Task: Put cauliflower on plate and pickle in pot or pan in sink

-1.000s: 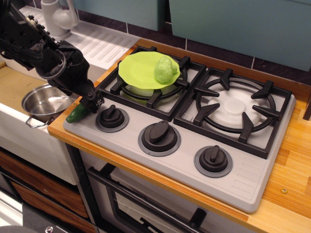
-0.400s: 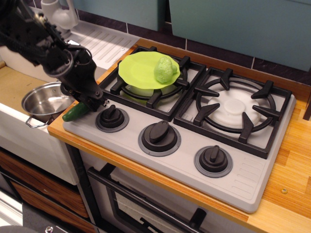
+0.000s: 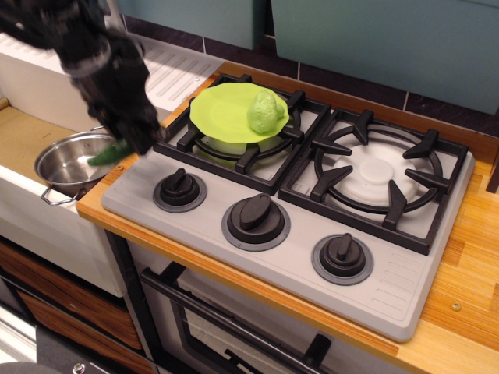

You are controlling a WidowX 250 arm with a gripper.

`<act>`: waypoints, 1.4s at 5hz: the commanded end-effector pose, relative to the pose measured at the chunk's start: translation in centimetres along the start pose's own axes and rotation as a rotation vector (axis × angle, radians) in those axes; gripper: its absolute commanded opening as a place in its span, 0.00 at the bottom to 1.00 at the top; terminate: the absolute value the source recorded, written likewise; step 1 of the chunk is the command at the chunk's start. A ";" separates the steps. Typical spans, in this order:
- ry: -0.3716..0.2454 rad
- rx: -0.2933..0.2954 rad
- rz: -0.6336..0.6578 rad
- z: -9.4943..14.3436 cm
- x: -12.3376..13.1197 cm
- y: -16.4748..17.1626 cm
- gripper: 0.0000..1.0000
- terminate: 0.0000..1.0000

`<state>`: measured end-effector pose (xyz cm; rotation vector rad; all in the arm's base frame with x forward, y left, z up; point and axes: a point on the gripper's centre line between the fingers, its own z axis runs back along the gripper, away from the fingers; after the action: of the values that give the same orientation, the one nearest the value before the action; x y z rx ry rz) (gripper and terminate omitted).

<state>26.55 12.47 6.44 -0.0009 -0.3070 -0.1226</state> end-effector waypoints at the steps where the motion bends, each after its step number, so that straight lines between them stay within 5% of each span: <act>1: -0.064 0.003 -0.076 2.5 3.1 3.8 0.00 0.00; 4: -0.118 -0.058 -0.092 -0.7 1.3 8.1 0.00 0.00; 7: -0.207 -0.161 -0.113 -6.9 -1.0 9.2 0.00 0.00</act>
<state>27.81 20.92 -2.00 -0.2040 -0.4656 -0.2532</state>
